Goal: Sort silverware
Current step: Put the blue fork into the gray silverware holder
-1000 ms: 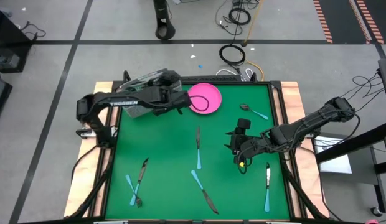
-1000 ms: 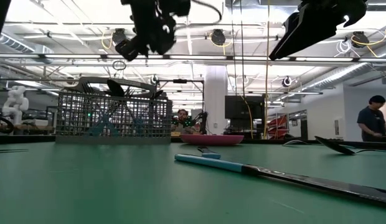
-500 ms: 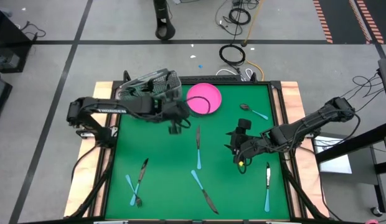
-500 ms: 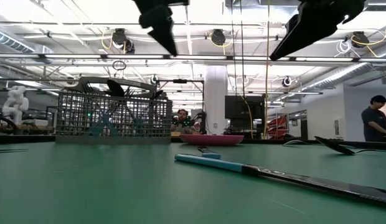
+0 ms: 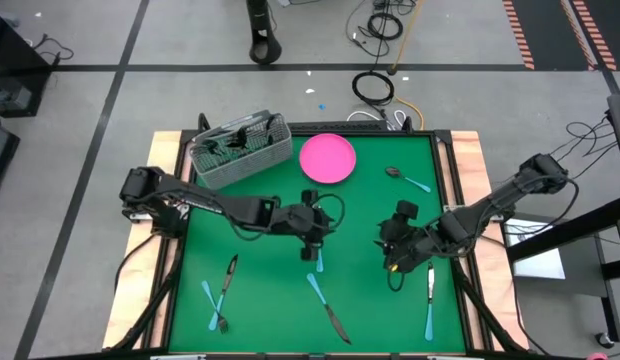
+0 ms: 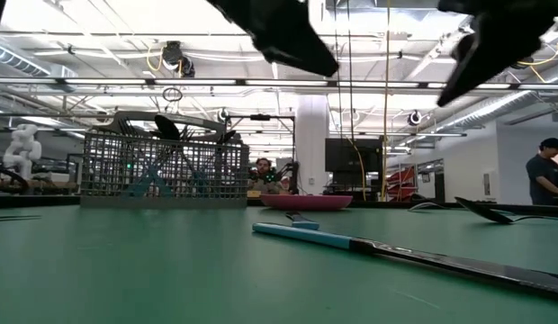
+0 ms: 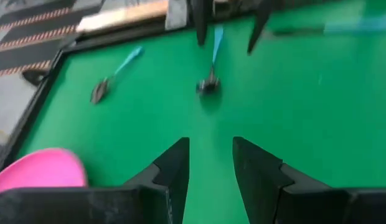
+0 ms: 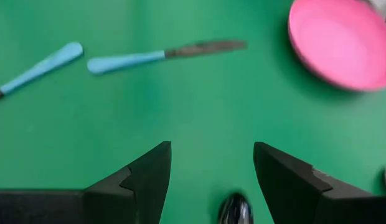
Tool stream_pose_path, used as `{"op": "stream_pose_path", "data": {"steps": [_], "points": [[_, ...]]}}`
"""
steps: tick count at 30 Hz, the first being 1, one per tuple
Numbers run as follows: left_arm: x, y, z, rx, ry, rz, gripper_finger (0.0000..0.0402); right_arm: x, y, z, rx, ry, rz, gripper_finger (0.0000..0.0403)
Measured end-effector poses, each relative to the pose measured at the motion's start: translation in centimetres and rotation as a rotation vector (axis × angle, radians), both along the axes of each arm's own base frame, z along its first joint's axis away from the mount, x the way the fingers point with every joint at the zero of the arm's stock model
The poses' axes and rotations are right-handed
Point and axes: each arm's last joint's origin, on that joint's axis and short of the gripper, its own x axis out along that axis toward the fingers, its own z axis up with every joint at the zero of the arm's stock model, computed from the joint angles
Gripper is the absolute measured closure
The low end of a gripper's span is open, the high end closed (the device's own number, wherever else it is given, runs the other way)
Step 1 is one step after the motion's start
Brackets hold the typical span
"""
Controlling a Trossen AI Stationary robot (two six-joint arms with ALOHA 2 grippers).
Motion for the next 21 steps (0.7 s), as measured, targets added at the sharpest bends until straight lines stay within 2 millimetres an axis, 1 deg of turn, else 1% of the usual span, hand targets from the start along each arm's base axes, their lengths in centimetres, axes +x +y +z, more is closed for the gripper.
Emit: {"op": "stream_pose_path", "data": {"steps": [2, 4, 7, 10, 12, 17, 21], "points": [[0.7, 0.1, -0.9, -0.044, -0.047, -0.017, 0.0276, -0.8, 0.4, -0.3, 0.021, 0.041, -0.023, 0.0186], [1.3, 0.1, -1.9, -0.083, -0.039, -0.021, 0.0276, -1.6, 0.7, -0.5, 0.049, 0.074, -0.058, 0.0186], [2.7, -0.1, -2.7, -0.111, -0.06, -0.039, 0.0276, -2.6, 1.1, -0.7, 0.07, 0.094, -0.117, 0.0186], [4.6, -0.3, -3.6, -0.12, -0.065, -0.051, 0.0276, -3.1, 1.5, -0.8, 0.08, 0.101, -0.141, 0.0186], [5.8, -0.1, -4.4, -0.129, -0.041, -0.057, 0.0276, -3.5, 1.5, -0.8, 0.078, 0.113, -0.153, 0.0186], [9.2, 1.2, -4.6, -0.177, -0.073, -0.13, 0.0276, -4.5, 1.6, -1.1, 0.072, 0.149, -0.226, 0.0186], [11.1, 1.5, -5.3, -0.181, -0.071, -0.159, 0.0276, -5.2, 1.9, -1.1, 0.061, 0.159, -0.23, 0.0186]]}}
